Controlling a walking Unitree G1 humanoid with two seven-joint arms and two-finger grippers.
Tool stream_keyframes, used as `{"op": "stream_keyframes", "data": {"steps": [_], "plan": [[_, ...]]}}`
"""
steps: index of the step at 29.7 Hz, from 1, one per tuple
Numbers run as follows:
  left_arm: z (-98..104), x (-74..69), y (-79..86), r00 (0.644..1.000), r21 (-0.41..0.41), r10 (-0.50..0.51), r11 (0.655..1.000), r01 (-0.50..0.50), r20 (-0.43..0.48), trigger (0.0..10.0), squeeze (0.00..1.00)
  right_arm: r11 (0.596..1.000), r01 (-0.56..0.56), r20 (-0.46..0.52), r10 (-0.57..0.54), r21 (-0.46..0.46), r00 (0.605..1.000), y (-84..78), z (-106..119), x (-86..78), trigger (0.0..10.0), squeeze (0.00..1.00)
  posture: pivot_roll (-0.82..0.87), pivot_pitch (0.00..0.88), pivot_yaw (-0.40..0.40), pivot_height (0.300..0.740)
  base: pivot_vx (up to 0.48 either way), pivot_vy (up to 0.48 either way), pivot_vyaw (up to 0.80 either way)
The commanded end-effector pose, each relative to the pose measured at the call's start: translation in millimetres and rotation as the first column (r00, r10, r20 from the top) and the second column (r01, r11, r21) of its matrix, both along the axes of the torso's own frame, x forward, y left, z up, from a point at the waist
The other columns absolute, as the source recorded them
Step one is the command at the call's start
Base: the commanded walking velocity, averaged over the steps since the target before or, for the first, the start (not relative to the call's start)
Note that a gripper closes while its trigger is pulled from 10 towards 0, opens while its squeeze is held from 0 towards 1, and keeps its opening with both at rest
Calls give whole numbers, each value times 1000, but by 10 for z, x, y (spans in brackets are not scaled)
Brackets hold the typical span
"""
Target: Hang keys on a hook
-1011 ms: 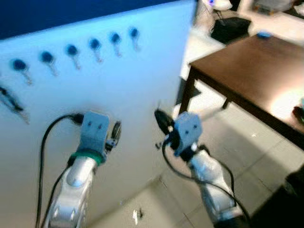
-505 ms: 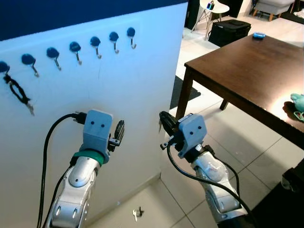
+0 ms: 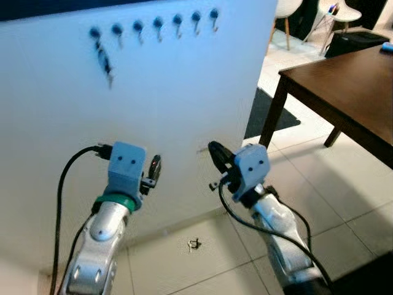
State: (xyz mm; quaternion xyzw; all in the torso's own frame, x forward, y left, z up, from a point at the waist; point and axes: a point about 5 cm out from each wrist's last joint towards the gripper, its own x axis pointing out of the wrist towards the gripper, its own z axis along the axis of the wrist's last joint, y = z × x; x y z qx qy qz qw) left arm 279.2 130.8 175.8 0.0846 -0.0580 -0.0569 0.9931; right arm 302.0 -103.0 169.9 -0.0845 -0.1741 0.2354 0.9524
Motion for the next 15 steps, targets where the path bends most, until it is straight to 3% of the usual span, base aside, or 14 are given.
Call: {"op": "stream_keyframes", "data": {"steps": [1, 8, 15], "plan": [[-51, -12, 45, 1000, 10, 18, 1000, -18, -22, 10000, 0, 1000, -18, 6, 18, 7, 1000, 61, 7, -13, 10000, 0, -83, 18, 94, 740, -435, 0, 781], [-51, -13, 47, 1000, 10, 19, 1000, -18, -21, 10000, 0, 1000, -21, 3, 21, 17, 1000, 67, 9, -16, 10000, 0, -81, 19, 95, 740, -389, 0, 0], [-55, -8, 46, 1000, 6, 15, 1000, -15, -24, 10000, 0, 999, -20, 3, 20, 39, 1000, 61, 29, -6, 10000, 0, -81, 16, 95, 740, 0, 0, 0]]}}
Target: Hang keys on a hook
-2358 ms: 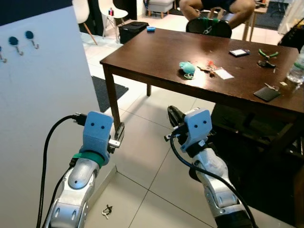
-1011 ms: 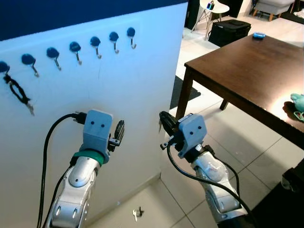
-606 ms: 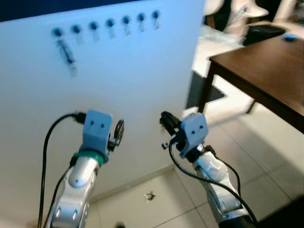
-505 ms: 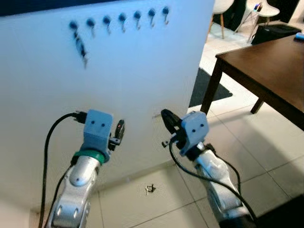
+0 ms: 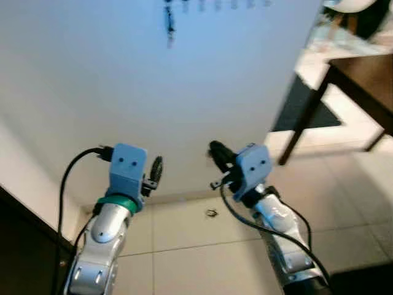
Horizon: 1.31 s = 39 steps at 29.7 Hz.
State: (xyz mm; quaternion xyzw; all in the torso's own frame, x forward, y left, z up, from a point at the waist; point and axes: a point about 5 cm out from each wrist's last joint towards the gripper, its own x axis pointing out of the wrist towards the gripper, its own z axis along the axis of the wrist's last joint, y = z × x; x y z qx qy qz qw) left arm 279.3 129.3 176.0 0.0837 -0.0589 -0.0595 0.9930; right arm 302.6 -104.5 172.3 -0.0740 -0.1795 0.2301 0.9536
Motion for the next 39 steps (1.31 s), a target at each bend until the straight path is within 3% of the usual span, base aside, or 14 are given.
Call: {"op": "stream_keyframes", "data": {"steps": [1, 10, 20, 27, 29, 30, 33, 35, 39], "plan": [[-57, -8, 61, 999, 8, 20, 1000, -20, -25, 10000, 0, 1000, -26, -3, 26, 14, 1000, 77, 5, -12, 10000, 0, -81, 16, 95, 740, 0, 0, 0], [-33, 1, 40, 1000, 8, 6, 1000, -6, -10, 10000, 0, 999, 20, 5, -20, 29, 1000, 19, 42, 45, 10000, 0, -83, 12, 94, 740, 138, 0, 0], [-8, 12, 29, 1000, 12, 0, 1000, 0, 8, 10000, 0, 998, 42, 36, -44, 47, 998, 3, 134, 80, 10000, 0, -85, 6, 93, 740, 470, 0, 0], [29, 28, 31, 1000, 5, 5, 1000, -6, 20, 10000, 0, 997, 29, 165, -41, 70, 985, 36, 506, 66, 10000, 0, -84, 0, 87, 740, 472, 0, 0], [29, 28, 31, 1000, 5, 5, 1000, -6, 20, 10000, 0, 997, 29, 165, -41, 70, 985, 36, 506, 66, 10000, 0, -84, 0, 87, 740, 465, 0, 0], [48, 33, 40, 1000, -2, 12, 1000, -12, 26, 10000, 0, 996, 9, 221, -28, 89, 975, 65, 683, 40, 10000, 0, -84, 0, 87, 740, 461, 0, 0], [77, 40, 48, 999, -11, 21, 1000, -20, 37, 10000, 0, 994, -13, 271, -17, 109, 962, 91, 851, 13, 10000, 0, -89, 0, 86, 740, 456, 0, 0], [221, 43, 63, 994, -40, 41, 998, -37, 103, 10000, 0, 990, -47, 331, 1, 133, 944, 116, 1054, -26, 10000, 0, -89, 0, 81, 740, 426, 0, 0], [464, 23, 97, 975, -73, 81, 995, -67, 205, 10000, 0, 991, -46, 315, 3, 127, 949, 95, 1011, -7, 10000, 0, -89, 0, 74, 740, 409, 0, 0]]}}
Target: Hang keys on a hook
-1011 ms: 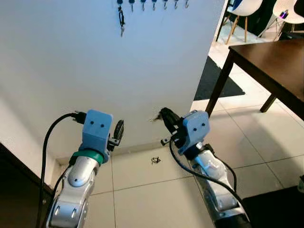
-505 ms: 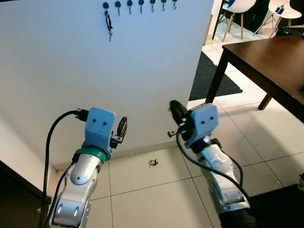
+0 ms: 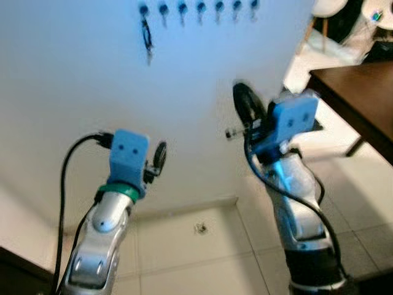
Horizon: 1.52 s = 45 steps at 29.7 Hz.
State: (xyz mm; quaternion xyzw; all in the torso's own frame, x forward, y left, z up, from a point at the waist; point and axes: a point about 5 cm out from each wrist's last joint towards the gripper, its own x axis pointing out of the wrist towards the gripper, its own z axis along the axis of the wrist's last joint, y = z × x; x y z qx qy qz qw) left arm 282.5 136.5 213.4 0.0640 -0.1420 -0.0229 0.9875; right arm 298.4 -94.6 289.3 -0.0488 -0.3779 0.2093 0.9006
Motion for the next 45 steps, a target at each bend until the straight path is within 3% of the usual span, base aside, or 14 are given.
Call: {"op": "stream_keyframes", "data": {"steps": [1, 8, 20, 23, 27, 33, 45], "plan": [[90, -9, 25, 999, -14, 19, 1000, -19, 39, 10000, 0, 1000, -6, -71, 5, -7, 997, -5, -159, 36, 10000, 0, -89, 0, 74, 740, 401, 0, 0], [394, -56, 67, 988, -27, 45, 999, -41, 150, 10000, 0, 999, 29, -144, -33, -24, 989, -92, -318, 111, 10000, 0, -83, 6, 68, 740, 310, 0, 0], [427, -82, 71, 986, -37, 60, 998, -55, 158, 10000, 0, 998, 61, -134, -64, -28, 989, -165, -255, 144, 10000, 0, -81, 12, 66, 740, 0, 0, 0], [399, -78, -29, 991, -50, 12, 999, -6, 130, 10000, 0, 996, 86, -72, -87, -17, 994, -214, -62, 194, 10000, 0, -87, 15, 68, 740, 0, 0, 0], [388, -77, -91, 993, -41, -18, 999, 23, 117, 10000, 0, 996, 87, -65, -86, 7, 994, -215, 10, 253, 10000, 0, -94, 23, 72, 740, 0, 0, 0], [378, -76, -146, 994, -41, -39, 998, 43, 97, 10000, 0, 997, 69, -113, -66, 23, 991, -151, -34, 400, 10000, 0, -90, 34, 69, 740, 0, 0, 0], [353, -66, -69, 996, -26, 18, 1000, -15, 89, 10000, 0, 1000, 25, -141, -24, 6, 990, -39, -113, 422, 10000, 0, -77, 39, 63, 740, 27, 0, 0]]}}
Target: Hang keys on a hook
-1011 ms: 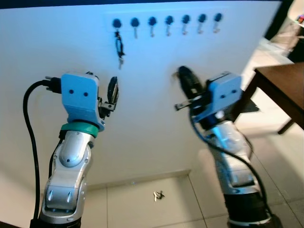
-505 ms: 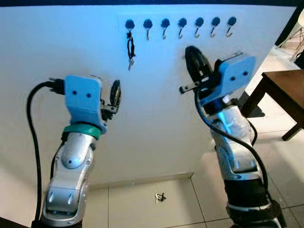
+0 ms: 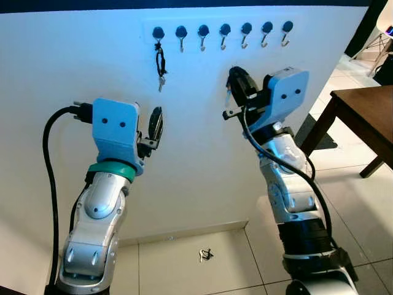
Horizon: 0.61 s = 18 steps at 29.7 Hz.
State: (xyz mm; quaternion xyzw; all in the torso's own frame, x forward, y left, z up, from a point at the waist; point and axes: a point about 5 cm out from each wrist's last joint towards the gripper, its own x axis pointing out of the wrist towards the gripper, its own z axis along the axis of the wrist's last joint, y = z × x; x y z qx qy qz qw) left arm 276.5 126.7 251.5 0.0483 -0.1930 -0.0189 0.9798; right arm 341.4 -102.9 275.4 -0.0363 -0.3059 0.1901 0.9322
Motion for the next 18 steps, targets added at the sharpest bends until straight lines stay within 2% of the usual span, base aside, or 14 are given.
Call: {"op": "stream_keyframes", "data": {"steps": [1, 6, 8, 9, 10, 11, 14, 15, 16, 18], "plan": [[-29, -6, 29, 1000, 8, 20, 1000, -20, -14, 10000, 0, 1000, -21, 16, 21, -1, 1000, 43, 26, -8, 10000, 0, -77, 39, 63, 740, 326, 0, 0], [-35, 1, 40, 999, 6, 27, 1000, -27, -19, 10000, 0, 998, -60, 27, 60, -24, 998, 83, -5, -52, 10000, 0, -81, 39, 65, 740, 480, 0, 0], [-30, 1, 36, 999, 5, 26, 1000, -26, -20, 10000, 0, 965, -241, 16, 244, -101, 970, 205, -42, -207, 10000, 0, -81, 39, 64, 740, 366, 0, 0], [-30, 1, 36, 999, 5, 26, 1000, -26, -20, 10000, 0, 965, -241, 16, 244, -101, 970, 205, -42, -207, 10000, 0, -81, 39, 64, 740, 360, 0, 0], [-29, 1, 36, 999, 4, 26, 1000, -26, -20, 10000, 0, 942, -313, 5, 316, -122, 949, 246, -53, -273, 10000, 0, -81, 39, 64, 740, 360, 0, 0], [-27, 0, 38, 999, 4, 27, 1000, -27, -20, 10000, 0, 909, -405, -25, 404, -100, 914, 269, -49, -341, 10000, 0, -80, 39, 61, 740, 341, 0, 0], [-26, -1, 41, 999, 4, 28, 1000, -28, -19, 10000, 0, 887, -452, -37, 451, -94, 892, 272, -36, -384, 10000, 0, -80, 39, 61, 740, 331, 0, 0], [-21, -7, 47, 999, 0, 30, 1000, -30, -15, 10000, 0, 848, -525, -64, 521, -79, 851, 250, -22, -444, 10000, 0, -79, 39, 58, 740, 322, 0, 0], [-21, -7, 47, 999, 0, 30, 1000, -30, -15, 10000, 0, 848, -525, -64, 521, -79, 851, 250, -22, -444, 10000, 0, -79, 39, 58, 740, 322, 0, 0], [8, -28, 66, 999, -28, 32, 999, -32, 0, 10000, 0, 804, -589, -88, 583, -83, 808, 184, -8, -513, 10000, 0, -79, 38, 54, 740, 311, 0, 0]]}}
